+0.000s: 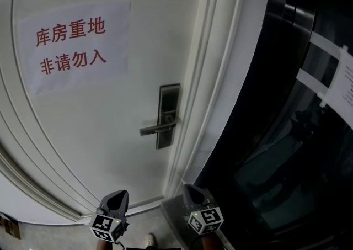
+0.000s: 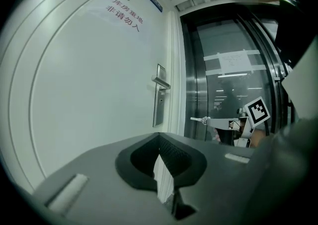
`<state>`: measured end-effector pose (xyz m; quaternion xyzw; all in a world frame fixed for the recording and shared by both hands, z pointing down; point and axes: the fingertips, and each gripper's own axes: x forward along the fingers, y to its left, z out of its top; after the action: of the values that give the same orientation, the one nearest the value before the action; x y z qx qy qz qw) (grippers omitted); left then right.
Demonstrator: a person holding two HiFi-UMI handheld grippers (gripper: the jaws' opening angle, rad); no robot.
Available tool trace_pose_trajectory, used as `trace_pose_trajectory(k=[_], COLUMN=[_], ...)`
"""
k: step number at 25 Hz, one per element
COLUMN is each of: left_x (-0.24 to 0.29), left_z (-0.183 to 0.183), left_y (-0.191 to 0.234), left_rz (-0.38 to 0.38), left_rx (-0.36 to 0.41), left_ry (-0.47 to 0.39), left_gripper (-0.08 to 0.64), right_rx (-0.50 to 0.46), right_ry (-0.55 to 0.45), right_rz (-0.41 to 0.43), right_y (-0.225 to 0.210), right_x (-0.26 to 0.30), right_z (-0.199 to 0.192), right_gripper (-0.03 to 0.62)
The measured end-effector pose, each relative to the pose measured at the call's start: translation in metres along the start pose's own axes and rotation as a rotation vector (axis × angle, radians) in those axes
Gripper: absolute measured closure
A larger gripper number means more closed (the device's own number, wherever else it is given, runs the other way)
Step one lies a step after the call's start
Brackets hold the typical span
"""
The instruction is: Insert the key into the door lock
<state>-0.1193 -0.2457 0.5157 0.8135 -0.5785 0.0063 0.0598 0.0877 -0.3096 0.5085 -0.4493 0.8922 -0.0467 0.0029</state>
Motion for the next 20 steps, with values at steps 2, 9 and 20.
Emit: trace_pose_trajectory(k=[2, 9, 20], left_x=[0.006, 0.020, 0.036], left_z=[0.002, 0.005, 0.008], left_y=[0.004, 0.017, 0.040], left_rz=[-0.003, -0.010, -0.029], left_rx=[0.003, 0.012, 0.021], left_ry=[-0.001, 0.005, 0.006], left_gripper=[0.557, 0.557, 0.557], right_rx=[0.000, 0.013, -0.061], right_ry=[-0.012, -0.038, -0.067], right_rz=[0.000, -0.002, -0.024], right_y=[-0.003, -0.009, -0.014], right_x=[0.012, 0.050, 0.100], right_z=[0.008, 0.031, 0.052], right_gripper=[0.581, 0.581, 0.581])
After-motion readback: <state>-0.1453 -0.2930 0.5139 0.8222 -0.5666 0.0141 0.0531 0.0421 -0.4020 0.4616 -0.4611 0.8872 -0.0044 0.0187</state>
